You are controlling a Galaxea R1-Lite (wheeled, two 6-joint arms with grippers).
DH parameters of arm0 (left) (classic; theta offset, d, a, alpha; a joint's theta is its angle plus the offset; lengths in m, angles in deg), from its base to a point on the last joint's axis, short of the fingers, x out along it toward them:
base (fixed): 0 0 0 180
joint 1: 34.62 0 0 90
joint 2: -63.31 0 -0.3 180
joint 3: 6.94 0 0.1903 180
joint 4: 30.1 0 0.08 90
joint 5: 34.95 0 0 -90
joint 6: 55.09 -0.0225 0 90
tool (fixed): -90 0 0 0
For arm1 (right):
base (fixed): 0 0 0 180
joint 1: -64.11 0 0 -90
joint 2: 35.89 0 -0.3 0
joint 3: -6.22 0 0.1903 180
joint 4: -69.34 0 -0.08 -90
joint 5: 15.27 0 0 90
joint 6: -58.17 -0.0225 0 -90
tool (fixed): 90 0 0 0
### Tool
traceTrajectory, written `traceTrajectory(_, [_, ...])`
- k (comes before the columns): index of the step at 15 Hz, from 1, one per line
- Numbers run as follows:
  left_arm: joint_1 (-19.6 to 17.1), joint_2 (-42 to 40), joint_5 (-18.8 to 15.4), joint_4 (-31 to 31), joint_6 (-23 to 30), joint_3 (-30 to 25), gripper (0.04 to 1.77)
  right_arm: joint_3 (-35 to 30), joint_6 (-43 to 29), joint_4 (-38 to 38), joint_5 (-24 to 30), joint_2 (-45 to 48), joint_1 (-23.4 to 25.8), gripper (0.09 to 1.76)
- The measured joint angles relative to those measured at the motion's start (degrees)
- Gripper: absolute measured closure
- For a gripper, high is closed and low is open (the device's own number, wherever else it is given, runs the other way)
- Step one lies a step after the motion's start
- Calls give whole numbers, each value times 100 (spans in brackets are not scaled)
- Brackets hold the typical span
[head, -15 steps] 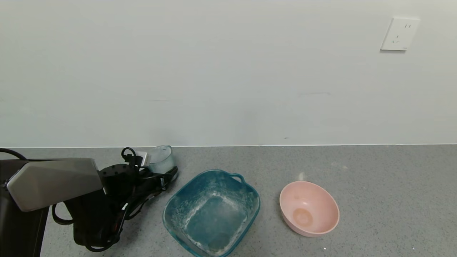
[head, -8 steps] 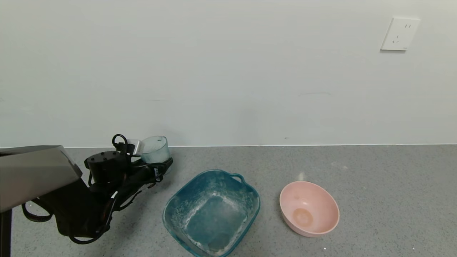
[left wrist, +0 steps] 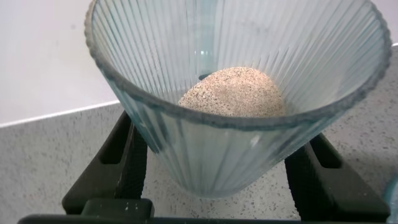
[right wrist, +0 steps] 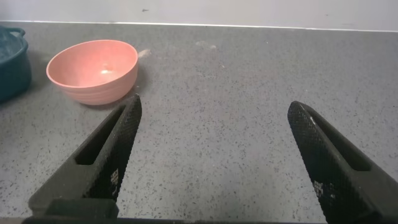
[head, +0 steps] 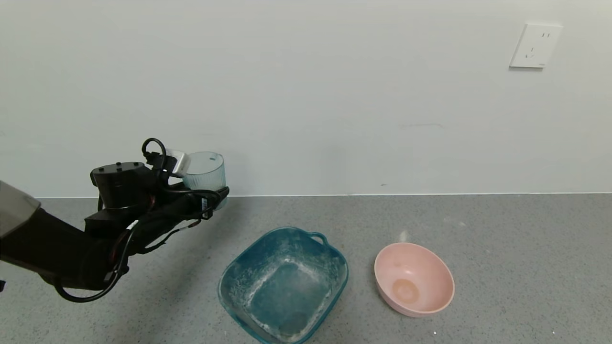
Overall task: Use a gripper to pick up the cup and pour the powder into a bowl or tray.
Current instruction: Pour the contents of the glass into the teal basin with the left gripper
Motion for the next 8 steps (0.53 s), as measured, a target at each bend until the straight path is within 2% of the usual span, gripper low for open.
traceTrajectory(4, [406,-510,286,661,-850,182,53,0,0,0,0,0,0,14])
traceTrajectory(8, [703,-734,557,853,-1864,223,53,0,0,0,1,0,0,14])
